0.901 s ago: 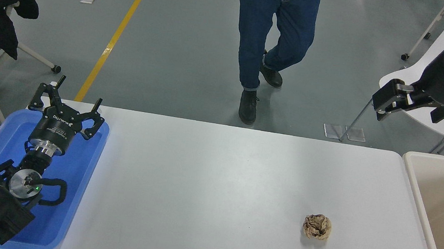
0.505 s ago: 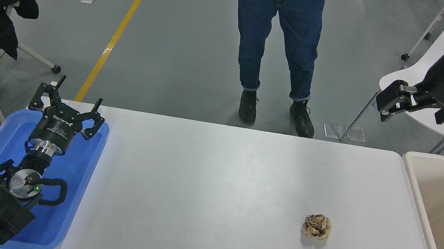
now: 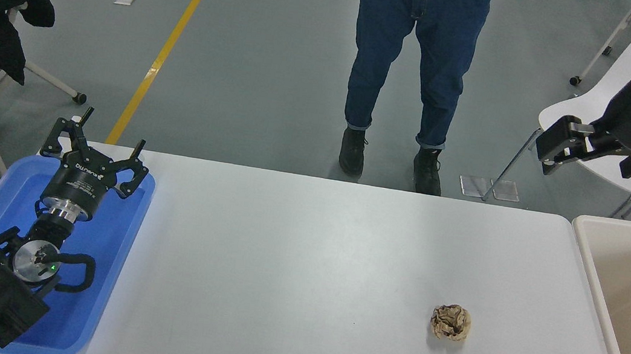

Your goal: Pick up paper ball place in dustbin

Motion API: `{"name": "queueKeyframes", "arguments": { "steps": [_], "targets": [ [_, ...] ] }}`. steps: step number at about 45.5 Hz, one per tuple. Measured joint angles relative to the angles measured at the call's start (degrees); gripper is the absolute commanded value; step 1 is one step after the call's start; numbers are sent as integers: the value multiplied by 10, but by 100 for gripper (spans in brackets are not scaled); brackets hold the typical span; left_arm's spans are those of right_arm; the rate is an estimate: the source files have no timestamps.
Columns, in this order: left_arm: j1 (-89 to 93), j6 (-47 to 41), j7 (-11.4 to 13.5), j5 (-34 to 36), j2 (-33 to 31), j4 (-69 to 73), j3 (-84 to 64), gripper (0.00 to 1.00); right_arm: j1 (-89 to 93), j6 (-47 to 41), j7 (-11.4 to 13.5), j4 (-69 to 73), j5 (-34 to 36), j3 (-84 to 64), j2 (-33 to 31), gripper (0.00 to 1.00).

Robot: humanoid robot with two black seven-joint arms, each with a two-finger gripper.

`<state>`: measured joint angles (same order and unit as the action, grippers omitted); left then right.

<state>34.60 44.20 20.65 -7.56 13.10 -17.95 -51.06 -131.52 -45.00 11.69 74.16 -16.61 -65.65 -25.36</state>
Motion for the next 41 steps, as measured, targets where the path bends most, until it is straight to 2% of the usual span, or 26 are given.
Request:
{"name": "queueKeyframes", "arguments": {
  "steps": [23,41],
  "targets": [
    [-1,1,0,0,0,0,0,100,-7,0,0,0,1,-12,-3,100],
    [-1,0,0,0,1,0,0,100,-7,0,0,0,30,-31,-4,100]
  ]
}}
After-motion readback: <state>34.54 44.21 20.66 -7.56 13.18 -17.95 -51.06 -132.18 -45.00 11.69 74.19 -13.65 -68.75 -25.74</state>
